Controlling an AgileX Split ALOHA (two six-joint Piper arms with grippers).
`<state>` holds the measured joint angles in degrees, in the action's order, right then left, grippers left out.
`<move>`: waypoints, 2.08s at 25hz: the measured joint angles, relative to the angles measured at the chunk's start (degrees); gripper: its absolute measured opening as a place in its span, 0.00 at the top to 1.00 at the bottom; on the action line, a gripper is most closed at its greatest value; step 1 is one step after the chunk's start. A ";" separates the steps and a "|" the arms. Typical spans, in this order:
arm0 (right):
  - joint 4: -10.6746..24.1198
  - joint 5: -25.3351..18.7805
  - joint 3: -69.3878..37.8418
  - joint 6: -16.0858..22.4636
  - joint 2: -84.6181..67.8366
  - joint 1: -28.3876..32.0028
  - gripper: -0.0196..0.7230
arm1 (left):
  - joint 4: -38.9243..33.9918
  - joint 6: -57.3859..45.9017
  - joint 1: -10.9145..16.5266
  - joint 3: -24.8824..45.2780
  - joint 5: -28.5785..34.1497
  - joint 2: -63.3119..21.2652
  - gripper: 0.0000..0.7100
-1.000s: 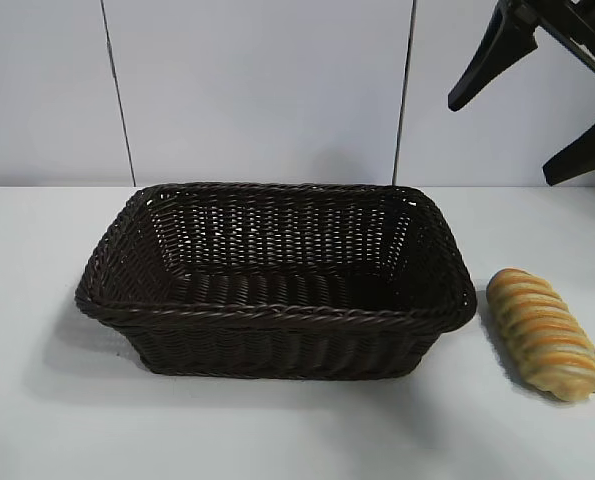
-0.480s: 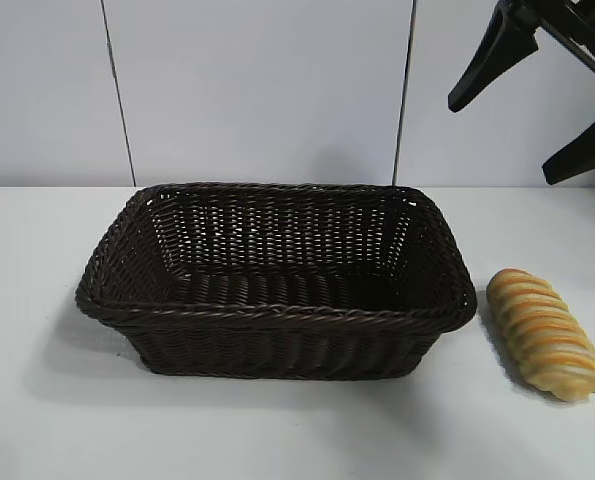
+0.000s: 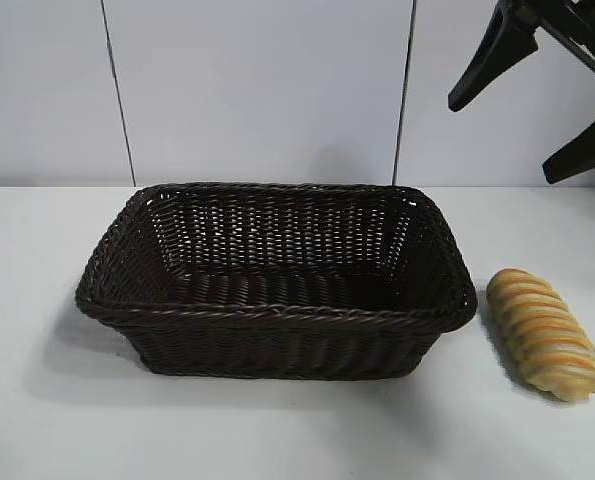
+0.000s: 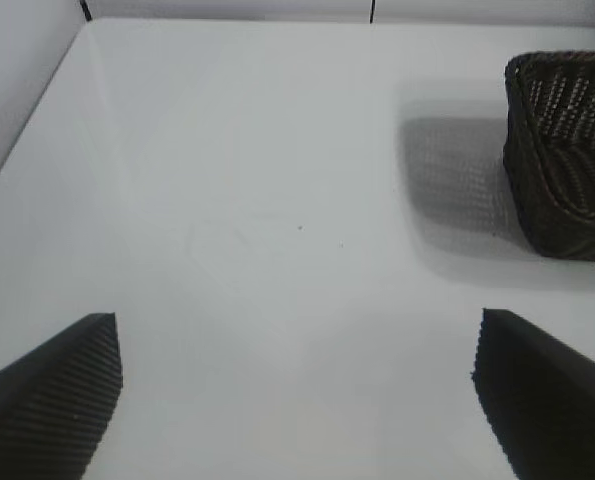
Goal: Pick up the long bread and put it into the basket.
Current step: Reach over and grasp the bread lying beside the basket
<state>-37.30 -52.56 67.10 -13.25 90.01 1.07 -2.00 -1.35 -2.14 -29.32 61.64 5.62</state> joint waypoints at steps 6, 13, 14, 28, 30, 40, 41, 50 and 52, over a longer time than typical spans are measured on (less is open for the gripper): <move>2.36 0.07 0.00 -0.01 0.00 0.00 0.04 | 0.00 -0.04 -0.05 0.00 0.04 -0.32 0.03; 7.04 0.02 0.00 -0.01 0.00 0.00 0.04 | 0.01 -0.04 -0.18 0.06 0.10 -6.53 0.03; 8.16 -0.03 0.00 -0.01 0.00 0.00 0.04 | -0.07 -0.04 -0.18 0.11 0.10 -6.53 0.03; 28.05 1.21 0.00 2.96 1.79 0.00 0.04 | -1.41 0.01 -0.18 1.80 2.63 -6.53 0.03; 28.14 1.58 0.00 2.96 4.17 0.00 0.04 | -1.41 0.01 -0.18 1.80 2.63 -6.53 0.03; 28.14 5.71 0.00 2.90 12.81 0.00 0.08 | -1.41 0.01 -0.18 1.80 2.63 -6.53 0.03; 28.14 6.22 0.00 2.76 13.55 0.00 0.08 | -1.41 0.01 -0.18 1.80 2.63 -6.53 0.03; 26.66 10.35 -0.74 1.17 19.32 0.00 0.08 | -1.44 0.01 -0.18 1.80 2.63 -6.53 0.03; 26.54 10.98 -0.99 1.09 20.23 0.00 0.11 | -1.44 0.01 -0.18 1.80 2.63 -6.53 0.03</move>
<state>-10.77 -41.58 66.11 -12.16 110.24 1.07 -3.44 -1.34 -2.32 -27.52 64.27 -0.92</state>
